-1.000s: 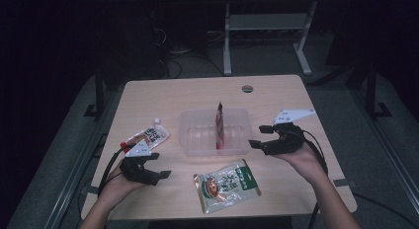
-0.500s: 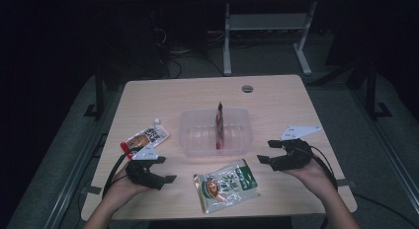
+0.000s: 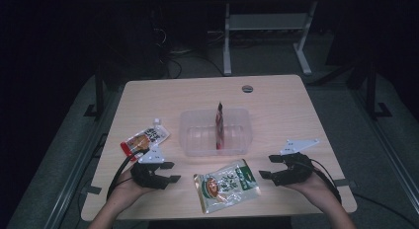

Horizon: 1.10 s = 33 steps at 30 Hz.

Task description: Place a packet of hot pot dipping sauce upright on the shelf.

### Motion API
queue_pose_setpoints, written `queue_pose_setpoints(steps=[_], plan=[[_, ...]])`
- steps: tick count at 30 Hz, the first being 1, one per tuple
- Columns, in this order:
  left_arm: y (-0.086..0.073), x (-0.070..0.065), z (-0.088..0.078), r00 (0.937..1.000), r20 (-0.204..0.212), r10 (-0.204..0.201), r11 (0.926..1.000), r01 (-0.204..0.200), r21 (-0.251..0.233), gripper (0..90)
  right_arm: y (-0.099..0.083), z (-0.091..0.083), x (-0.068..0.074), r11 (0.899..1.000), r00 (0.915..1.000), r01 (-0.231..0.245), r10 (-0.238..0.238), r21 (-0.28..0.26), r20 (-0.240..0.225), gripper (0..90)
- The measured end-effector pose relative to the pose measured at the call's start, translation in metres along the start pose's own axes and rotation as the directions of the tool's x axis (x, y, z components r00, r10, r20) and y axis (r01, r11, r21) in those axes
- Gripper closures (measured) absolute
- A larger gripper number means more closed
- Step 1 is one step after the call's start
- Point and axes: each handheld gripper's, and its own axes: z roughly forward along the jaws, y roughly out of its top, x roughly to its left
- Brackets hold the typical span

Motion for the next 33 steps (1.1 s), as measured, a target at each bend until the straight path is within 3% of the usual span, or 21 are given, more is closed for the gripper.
queue_pose_setpoints(steps=[3, 5, 9, 11, 12, 13, 18, 20, 21, 22, 24, 25, 26, 28, 29, 31, 32, 33], plan=[[-0.002, 0.008, -0.006, 0.9994, -0.032, -0.014, 0.9999, 0.014, 0.003, 55.3, 0.0, 0.001, 0.0, 1.0, 1.0, -0.003, 0.003, 0.006, -0.001, 30.2], [-0.006, 0.021, -0.016, 0.9958, -0.087, -0.028, 0.9996, 0.028, 0.001, 60.5, 0.001, 0.001, 0.0, 1.0, 1.0, -0.005, 0.005, 0.002, -0.007, 30.2], [-0.009, 0.04, -0.027, 0.9872, -0.151, -0.052, 0.9985, 0.053, 0.008, 71.3, 0.0, 0.002, -0.002, 1.0, 1.0, 0.001, -0.001, 0.005, -0.009, 30.2], [-0.011, 0.05, -0.031, 0.9805, -0.188, -0.056, 0.9983, 0.058, 0.004, 67.3, -0.001, 0.003, -0.004, 1.0, 1.0, -0.003, 0.003, 0.005, -0.009, 30.3], [-0.011, 0.05, -0.031, 0.9805, -0.188, -0.056, 0.9983, 0.058, 0.004, 64.7, -0.001, 0.003, -0.003, 1.0, 0.9998, -0.017, 0.017, 0.011, -0.012, 30.3], [-0.013, 0.061, -0.033, 0.9717, -0.229, -0.058, 0.998, 0.062, 0.012, 63.4, -0.001, 0.003, -0.004, 1.0, 0.9998, -0.016, 0.016, 0.01, -0.011, 30.4], [-0.018, 0.088, -0.038, 0.9533, -0.289, -0.087, 0.9958, 0.092, 0.001, 58.9, -0.003, 0.003, -0.005, 1.0, 0.9999, -0.009, 0.01, 0.01, -0.01, 30.3], [-0.018, 0.101, -0.04, 0.9563, -0.273, -0.106, 0.9941, 0.108, -0.009, 54.3, -0.004, 0.002, -0.005, 1.0, 0.9996, -0.027, 0.027, 0.014, -0.009, 30.4], [-0.018, 0.101, -0.04, 0.9563, -0.273, -0.106, 0.9941, 0.108, -0.009, 50.0, -0.004, 0.002, -0.005, 1.0, 0.9996, -0.027, 0.027, 0.014, -0.009, 30.4], [-0.018, 0.107, -0.04, 0.9556, -0.275, -0.106, 0.9939, 0.11, -0.003, 50.0, -0.004, 0.002, -0.006, 1.0, 0.9996, -0.027, 0.027, 0.014, -0.007, 30.4], [-0.019, 0.123, -0.036, 0.9518, -0.287, -0.109, 0.9934, 0.114, 0.002, 39.1, -0.004, 0.001, -0.007, 1.0, 0.9996, -0.028, 0.028, 0.006, -0.005, 30.6], [-0.019, 0.123, -0.036, 0.9518, -0.287, -0.109, 0.9934, 0.114, 0.002, 35.2, -0.004, 0.0, -0.006, 0.999, 0.9993, -0.036, 0.037, 0.008, -0.005, 30.6], [-0.02, 0.133, -0.03, 0.9549, -0.274, -0.116, 0.992, 0.125, 0.018, 30.4, -0.004, 0.0, -0.007, 0.999, 0.9993, -0.038, 0.038, 0.008, -0.006, 30.6], [-0.021, 0.138, -0.027, 0.9562, -0.269, -0.116, 0.9913, 0.128, 0.027, 26.9, -0.004, 0.0, -0.007, 0.999, 0.9992, -0.038, 0.038, 0.009, -0.007, 30.6], [-0.023, 0.145, -0.023, 0.9582, -0.259, -0.12, 0.9913, 0.13, 0.02, 21.1, -0.005, 0.001, -0.007, 0.999, 0.9993, -0.037, 0.037, 0.011, -0.006, 30.7], [-0.026, 0.152, -0.019, 0.962, -0.243, -0.125, 0.9911, 0.132, 0.016, 17.7, -0.006, 0.001, -0.008, 0.999, 0.9991, -0.042, 0.042, 0.013, -0.006, 30.6], [-0.028, 0.156, -0.017, 0.9666, -0.231, -0.112, 0.9911, 0.125, 0.045, 15.6, -0.006, 0.001, -0.008, 0.999, 0.9989, -0.046, 0.046, 0.014, -0.009, 30.7], [-0.03, 0.159, -0.014, 0.964, -0.242, -0.111, 0.9894, 0.13, 0.064, 13.7, -0.006, 0.001, -0.008, 0.999, 0.9989, -0.046, 0.046, 0.014, -0.01, 30.7]])
